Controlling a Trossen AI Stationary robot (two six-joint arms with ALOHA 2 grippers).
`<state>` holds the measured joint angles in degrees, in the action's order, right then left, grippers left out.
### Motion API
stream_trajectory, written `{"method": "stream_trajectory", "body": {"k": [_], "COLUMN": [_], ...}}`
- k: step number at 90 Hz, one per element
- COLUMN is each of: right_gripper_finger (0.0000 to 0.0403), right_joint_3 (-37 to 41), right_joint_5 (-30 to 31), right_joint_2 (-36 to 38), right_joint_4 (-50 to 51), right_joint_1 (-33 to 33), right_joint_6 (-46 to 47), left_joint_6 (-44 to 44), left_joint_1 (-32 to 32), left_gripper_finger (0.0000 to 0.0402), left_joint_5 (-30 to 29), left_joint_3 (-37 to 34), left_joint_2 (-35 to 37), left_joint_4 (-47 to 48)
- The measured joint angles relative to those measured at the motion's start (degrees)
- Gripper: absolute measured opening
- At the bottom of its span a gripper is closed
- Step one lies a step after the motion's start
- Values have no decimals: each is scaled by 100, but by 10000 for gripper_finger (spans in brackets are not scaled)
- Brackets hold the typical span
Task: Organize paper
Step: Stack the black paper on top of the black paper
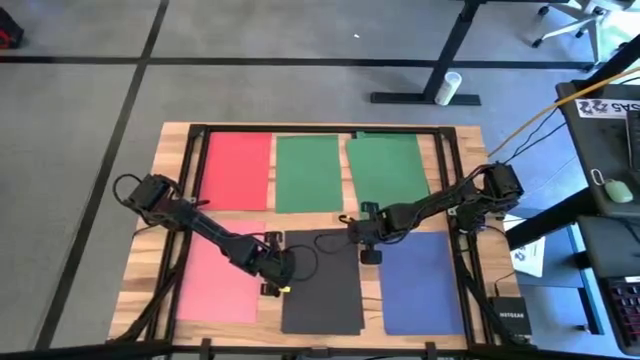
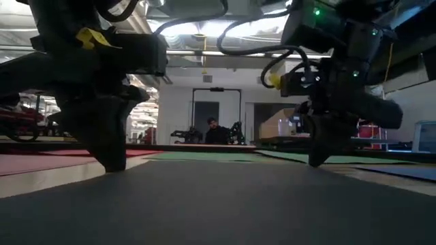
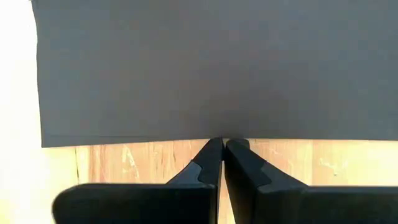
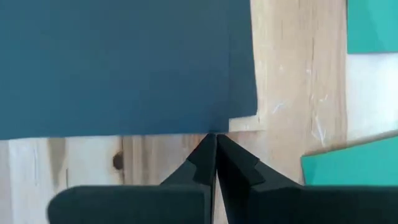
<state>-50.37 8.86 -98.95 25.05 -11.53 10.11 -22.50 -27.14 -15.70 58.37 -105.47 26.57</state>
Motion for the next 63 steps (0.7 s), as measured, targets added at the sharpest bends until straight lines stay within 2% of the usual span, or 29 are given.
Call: {"method": "stream_trajectory", "body": {"k": [63], "right_gripper_finger": [0], "right_joint_3": [24], "right_joint_5": [252], "right_joint_2": [-32], "right_joint_4": [-259], "right_joint_1": [0], "right_joint_6": [6], "left_joint_6": [41], "left_joint_1": [-2], "left_gripper_finger": [0], "left_joint_5": [2], "left_joint_3": [-2], "left_joint_2": [0], "left_joint_4": [-16]}}
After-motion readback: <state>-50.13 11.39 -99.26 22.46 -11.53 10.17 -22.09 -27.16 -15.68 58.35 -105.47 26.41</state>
